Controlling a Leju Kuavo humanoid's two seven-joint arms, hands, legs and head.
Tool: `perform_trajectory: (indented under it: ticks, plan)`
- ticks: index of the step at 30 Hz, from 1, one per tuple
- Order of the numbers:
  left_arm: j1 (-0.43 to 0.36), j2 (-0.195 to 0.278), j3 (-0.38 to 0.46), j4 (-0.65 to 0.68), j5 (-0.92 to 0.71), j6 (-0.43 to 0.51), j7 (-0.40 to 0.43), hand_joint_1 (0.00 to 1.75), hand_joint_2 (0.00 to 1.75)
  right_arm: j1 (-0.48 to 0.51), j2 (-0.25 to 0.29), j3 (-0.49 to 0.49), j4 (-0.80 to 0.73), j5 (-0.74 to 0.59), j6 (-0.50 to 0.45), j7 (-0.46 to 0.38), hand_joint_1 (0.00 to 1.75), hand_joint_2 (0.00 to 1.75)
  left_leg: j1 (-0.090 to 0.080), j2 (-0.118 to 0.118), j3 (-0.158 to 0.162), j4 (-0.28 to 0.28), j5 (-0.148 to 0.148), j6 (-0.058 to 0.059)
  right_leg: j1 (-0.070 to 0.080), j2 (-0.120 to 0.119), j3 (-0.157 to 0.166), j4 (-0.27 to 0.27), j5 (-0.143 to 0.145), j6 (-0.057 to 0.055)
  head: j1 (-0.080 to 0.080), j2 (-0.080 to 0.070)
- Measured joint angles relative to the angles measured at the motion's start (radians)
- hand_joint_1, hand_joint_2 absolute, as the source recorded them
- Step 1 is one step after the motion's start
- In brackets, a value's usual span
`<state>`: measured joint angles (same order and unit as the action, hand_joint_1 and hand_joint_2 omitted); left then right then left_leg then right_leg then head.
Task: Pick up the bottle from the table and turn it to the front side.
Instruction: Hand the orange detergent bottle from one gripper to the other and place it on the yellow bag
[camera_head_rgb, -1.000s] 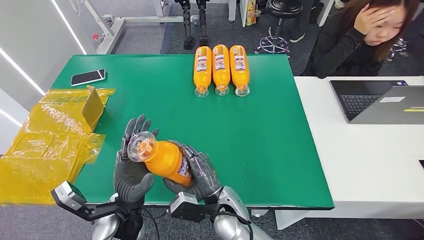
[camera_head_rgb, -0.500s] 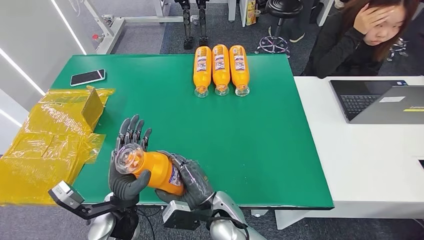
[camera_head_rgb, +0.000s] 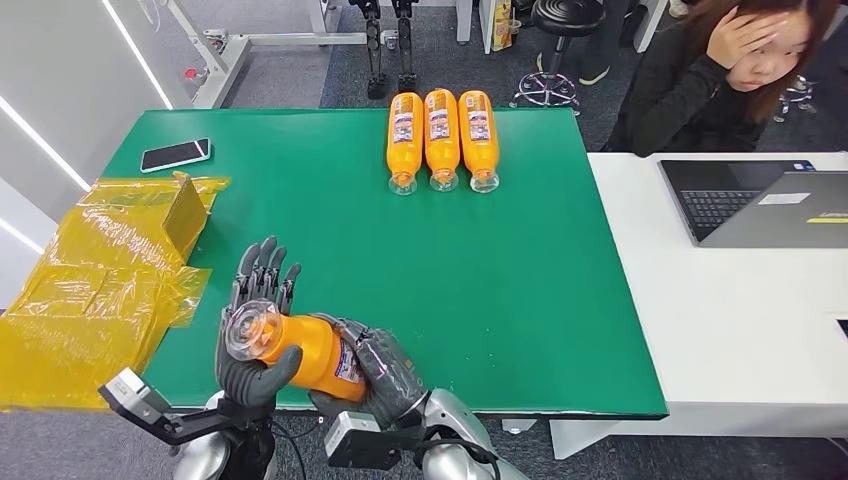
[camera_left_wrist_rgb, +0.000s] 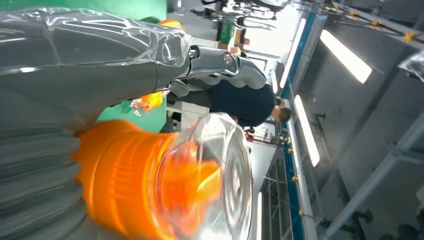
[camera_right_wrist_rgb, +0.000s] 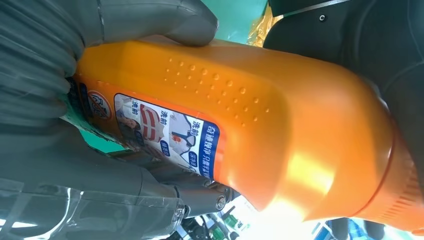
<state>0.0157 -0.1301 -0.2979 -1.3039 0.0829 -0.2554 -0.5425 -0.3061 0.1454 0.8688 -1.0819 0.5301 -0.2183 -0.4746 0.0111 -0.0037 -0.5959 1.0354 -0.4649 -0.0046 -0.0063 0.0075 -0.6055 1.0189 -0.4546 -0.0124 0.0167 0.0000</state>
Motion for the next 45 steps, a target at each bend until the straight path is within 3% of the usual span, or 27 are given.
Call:
perform_trajectory:
  ticks: [17,23,27,31,32,45]
  plan:
    - [0.022,-0.001,0.0,-0.037,-0.023,0.009,0.0,1.73,1.75,0.007,-0.031,0.011,-0.028,-0.021,0.021,0.002,1.75,1.75,0.0,0.0,0.0,0.0,0.0,0.0,0.0,0.0,0.0,0.0,0.0,0.0,0.0,0.0]
    - [0.03,-0.001,0.0,-0.052,-0.024,0.011,0.004,1.64,1.75,0.012,-0.034,0.014,-0.037,-0.021,0.02,0.004,1.75,1.75,0.0,0.0,0.0,0.0,0.0,0.0,0.0,0.0,0.0,0.0,0.0,0.0,0.0,0.0]
    - [0.034,-0.001,0.0,-0.063,-0.024,0.013,0.006,1.73,1.75,0.015,-0.034,0.015,-0.047,-0.017,0.02,0.012,1.75,1.75,0.0,0.0,0.0,0.0,0.0,0.0,0.0,0.0,0.0,0.0,0.0,0.0,0.0,0.0]
    - [0.035,-0.001,0.001,-0.068,-0.024,0.014,0.006,1.75,1.75,0.017,-0.034,0.015,-0.05,-0.013,0.02,0.014,0.06,1.75,0.0,0.0,0.0,0.0,0.0,0.0,0.0,0.0,0.0,0.0,0.0,0.0,0.0,0.0]
    - [0.036,-0.001,0.002,-0.069,-0.023,0.014,0.007,1.75,1.75,0.018,-0.034,0.015,-0.051,-0.013,0.02,0.013,0.0,1.75,0.0,0.0,0.0,0.0,0.0,0.0,0.0,0.0,0.0,0.0,0.0,0.0,0.0,0.0]
    - [0.032,-0.001,0.01,-0.071,-0.017,0.023,0.008,1.75,1.75,0.026,-0.031,0.015,-0.057,-0.025,-0.002,0.011,0.0,1.75,0.0,0.0,0.0,0.0,0.0,0.0,0.0,0.0,0.0,0.0,0.0,0.0,0.0,0.0]
